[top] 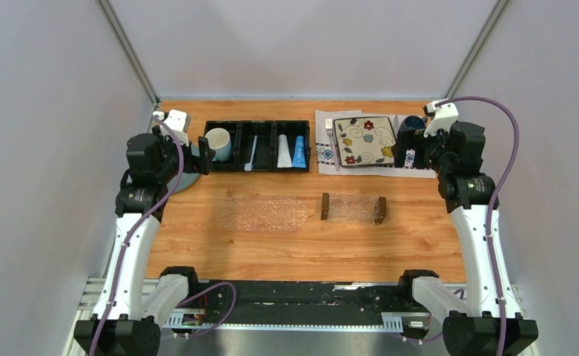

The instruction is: Prepare toiletry sets of a toothbrush and toothpaste on the tray

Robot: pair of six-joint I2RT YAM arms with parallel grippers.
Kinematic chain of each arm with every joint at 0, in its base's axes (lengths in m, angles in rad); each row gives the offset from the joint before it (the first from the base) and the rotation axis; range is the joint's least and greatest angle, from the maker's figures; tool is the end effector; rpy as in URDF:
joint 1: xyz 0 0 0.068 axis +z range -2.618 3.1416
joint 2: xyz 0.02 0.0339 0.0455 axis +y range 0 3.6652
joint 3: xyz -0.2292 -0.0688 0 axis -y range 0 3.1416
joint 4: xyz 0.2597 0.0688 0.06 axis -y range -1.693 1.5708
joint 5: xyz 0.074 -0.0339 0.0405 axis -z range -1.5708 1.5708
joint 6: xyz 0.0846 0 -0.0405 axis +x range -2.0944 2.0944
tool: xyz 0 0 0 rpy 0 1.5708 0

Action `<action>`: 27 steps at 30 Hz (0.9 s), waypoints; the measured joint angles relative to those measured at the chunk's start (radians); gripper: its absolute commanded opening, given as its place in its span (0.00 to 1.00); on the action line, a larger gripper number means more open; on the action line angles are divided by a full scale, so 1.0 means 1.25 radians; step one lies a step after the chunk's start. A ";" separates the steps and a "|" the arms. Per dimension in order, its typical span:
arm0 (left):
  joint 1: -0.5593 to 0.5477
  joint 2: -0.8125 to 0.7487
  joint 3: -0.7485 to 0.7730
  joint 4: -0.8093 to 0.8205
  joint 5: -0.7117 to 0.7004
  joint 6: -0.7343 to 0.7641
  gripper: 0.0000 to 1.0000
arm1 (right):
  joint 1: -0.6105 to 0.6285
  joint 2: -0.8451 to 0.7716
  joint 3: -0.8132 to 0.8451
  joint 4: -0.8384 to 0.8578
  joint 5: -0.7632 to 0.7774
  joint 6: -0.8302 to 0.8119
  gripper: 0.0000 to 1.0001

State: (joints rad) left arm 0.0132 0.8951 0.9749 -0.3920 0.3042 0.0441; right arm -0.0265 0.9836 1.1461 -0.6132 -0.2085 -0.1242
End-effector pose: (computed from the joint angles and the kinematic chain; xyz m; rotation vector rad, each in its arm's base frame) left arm 0.2783 -0.0217 0.3253 0.2368 1.8605 -0.2467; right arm 0.2811 0.0101 0.3372 -0.2297 1.9998 0.1148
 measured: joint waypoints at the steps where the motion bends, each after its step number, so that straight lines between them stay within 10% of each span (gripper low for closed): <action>1: -0.002 0.007 0.002 -0.001 0.001 0.001 0.96 | 0.001 0.003 0.002 -0.003 0.001 0.000 1.00; 27: -0.033 0.053 0.014 -0.050 0.044 0.053 0.96 | 0.204 0.159 0.026 -0.269 -0.062 -0.306 1.00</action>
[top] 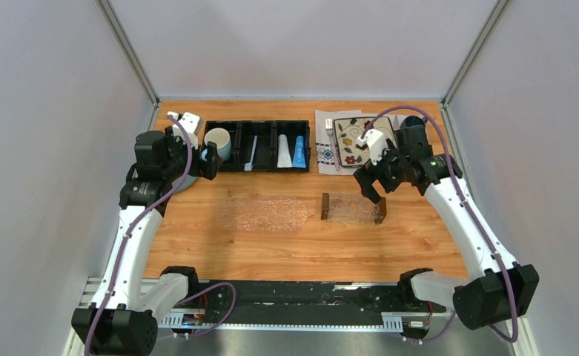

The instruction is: Prepare toiletry sets of a toothbrush and toothpaste on the tray

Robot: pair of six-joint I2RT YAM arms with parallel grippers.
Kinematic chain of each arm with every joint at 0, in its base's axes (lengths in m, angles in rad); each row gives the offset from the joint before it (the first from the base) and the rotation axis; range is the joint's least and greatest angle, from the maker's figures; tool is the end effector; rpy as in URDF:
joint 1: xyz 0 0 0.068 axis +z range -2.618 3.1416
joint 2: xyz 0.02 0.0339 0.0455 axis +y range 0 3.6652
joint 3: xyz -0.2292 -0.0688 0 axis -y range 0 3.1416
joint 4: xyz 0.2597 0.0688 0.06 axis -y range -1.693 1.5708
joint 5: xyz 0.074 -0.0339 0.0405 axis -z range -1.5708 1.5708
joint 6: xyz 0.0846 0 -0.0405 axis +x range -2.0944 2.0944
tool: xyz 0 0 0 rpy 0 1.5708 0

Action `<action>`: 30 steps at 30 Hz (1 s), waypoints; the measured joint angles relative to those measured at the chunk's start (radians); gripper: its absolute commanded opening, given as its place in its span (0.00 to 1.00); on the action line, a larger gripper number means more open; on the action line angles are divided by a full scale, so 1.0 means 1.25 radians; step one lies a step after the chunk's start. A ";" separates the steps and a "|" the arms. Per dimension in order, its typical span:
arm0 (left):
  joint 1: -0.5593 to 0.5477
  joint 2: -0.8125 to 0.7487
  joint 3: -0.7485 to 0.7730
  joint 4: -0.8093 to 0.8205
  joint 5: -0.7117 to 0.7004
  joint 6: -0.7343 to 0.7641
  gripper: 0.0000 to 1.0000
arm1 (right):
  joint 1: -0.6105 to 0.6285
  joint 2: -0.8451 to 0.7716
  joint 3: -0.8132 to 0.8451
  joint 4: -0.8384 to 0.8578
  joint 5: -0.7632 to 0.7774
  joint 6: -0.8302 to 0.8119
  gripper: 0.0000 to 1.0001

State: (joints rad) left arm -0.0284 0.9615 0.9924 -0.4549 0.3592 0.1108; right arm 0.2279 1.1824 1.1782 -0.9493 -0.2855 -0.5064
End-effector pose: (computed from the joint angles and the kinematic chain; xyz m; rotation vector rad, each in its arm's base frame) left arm 0.2852 -0.0379 0.3064 0.3665 1.9444 -0.3042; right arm 0.2703 0.0871 0.2580 -0.9974 2.2765 0.2435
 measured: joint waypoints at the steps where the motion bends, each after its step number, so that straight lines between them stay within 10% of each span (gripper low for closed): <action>1: 0.000 0.000 0.000 -0.002 0.002 0.004 0.96 | 0.013 0.008 0.000 -0.007 0.001 -0.022 1.00; 30: 0.000 -0.013 0.000 -0.042 -0.002 0.084 0.97 | 0.185 0.347 0.062 -0.100 0.103 -0.312 1.00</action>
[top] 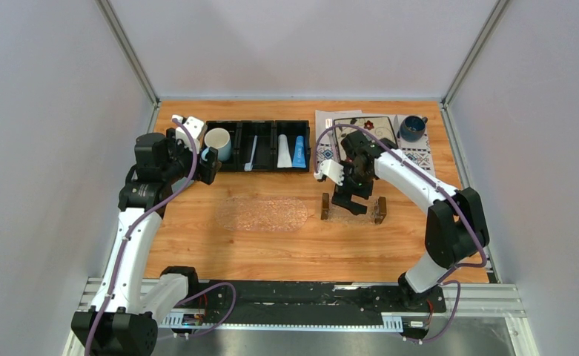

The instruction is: Prepare toiletry sets of a toothbrush and toothpaste on the tray

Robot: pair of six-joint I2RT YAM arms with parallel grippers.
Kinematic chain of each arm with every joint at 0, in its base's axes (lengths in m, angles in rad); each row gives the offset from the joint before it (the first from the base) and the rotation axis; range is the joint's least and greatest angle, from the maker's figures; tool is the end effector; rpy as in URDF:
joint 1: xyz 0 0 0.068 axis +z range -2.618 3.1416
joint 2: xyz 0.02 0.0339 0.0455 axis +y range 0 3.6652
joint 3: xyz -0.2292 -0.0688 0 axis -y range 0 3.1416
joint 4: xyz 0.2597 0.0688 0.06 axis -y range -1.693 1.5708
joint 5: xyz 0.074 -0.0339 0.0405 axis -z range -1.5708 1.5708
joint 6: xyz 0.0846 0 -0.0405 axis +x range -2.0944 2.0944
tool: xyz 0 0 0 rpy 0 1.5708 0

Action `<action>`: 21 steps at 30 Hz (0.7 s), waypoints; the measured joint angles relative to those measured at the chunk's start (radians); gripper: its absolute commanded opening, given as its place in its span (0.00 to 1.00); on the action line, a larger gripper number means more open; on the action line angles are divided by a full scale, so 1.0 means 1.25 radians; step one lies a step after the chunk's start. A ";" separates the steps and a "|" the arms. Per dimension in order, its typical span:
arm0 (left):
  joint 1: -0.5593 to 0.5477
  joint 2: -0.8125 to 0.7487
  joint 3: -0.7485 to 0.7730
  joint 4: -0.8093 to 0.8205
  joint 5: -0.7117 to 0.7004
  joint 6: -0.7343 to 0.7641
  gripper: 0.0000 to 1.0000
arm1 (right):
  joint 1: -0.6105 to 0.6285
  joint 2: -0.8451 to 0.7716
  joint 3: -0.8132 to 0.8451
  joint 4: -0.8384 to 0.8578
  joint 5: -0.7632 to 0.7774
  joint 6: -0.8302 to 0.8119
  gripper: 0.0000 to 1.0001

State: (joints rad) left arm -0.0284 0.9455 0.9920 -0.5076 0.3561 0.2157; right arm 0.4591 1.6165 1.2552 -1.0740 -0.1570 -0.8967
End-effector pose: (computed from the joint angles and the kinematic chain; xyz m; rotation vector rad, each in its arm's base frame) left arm 0.2788 -0.0374 0.3031 0.4642 1.9548 -0.2420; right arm 0.2773 0.1518 0.1507 -1.8750 2.3033 0.1843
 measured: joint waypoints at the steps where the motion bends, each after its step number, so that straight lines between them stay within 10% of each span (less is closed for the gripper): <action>1: 0.000 0.001 0.000 0.000 0.000 0.002 0.97 | 0.002 0.003 0.000 0.002 0.002 0.000 1.00; 21: 0.000 0.002 -0.012 0.001 -0.016 0.018 0.97 | 0.028 0.023 -0.054 0.041 0.029 0.002 1.00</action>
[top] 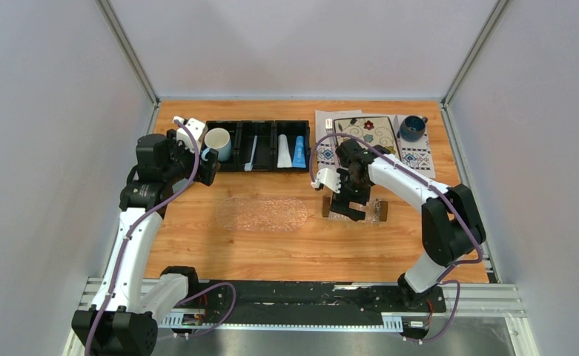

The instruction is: Prepare toiletry sets of a toothbrush and toothpaste on the tray

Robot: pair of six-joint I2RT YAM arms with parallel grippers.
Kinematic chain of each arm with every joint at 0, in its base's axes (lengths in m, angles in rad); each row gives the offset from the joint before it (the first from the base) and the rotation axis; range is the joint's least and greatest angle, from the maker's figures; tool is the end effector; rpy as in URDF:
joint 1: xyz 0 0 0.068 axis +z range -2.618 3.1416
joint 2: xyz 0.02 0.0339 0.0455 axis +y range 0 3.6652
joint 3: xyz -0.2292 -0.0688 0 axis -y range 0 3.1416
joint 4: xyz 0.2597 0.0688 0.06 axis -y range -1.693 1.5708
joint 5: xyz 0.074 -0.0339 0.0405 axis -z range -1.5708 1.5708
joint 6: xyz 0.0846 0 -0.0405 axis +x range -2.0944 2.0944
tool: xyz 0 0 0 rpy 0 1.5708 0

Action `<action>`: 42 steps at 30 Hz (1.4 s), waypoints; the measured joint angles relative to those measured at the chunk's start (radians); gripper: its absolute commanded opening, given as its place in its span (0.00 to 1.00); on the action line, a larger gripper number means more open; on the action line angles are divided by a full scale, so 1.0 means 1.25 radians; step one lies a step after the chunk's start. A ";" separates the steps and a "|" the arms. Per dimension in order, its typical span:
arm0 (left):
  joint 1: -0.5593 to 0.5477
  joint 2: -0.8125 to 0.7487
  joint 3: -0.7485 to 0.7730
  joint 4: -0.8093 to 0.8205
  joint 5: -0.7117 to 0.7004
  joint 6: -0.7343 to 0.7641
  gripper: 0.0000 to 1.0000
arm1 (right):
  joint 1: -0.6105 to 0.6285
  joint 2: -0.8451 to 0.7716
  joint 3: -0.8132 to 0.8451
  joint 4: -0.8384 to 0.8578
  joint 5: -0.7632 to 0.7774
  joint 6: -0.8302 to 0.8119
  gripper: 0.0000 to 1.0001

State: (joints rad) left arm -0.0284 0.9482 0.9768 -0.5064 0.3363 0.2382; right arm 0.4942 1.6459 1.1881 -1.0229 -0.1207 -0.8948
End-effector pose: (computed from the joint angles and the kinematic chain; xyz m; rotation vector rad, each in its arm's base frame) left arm 0.2799 -0.0359 0.2963 0.4742 1.9700 -0.2119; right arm 0.2689 0.1564 0.1238 -1.9427 2.3195 0.1520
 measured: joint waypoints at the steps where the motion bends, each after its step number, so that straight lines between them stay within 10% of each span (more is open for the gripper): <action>1: 0.000 0.000 0.000 0.000 -0.001 0.000 0.97 | 0.000 0.000 0.000 0.002 0.002 0.000 1.00; 42: 0.000 -0.011 -0.011 0.002 -0.013 0.012 0.97 | -0.016 0.066 0.087 0.043 0.079 -0.022 1.00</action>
State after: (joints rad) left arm -0.0284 0.9344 0.9634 -0.5041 0.3199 0.2531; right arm 0.4744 1.7287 1.2968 -0.9691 -0.0223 -0.9222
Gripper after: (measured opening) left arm 0.968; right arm 0.998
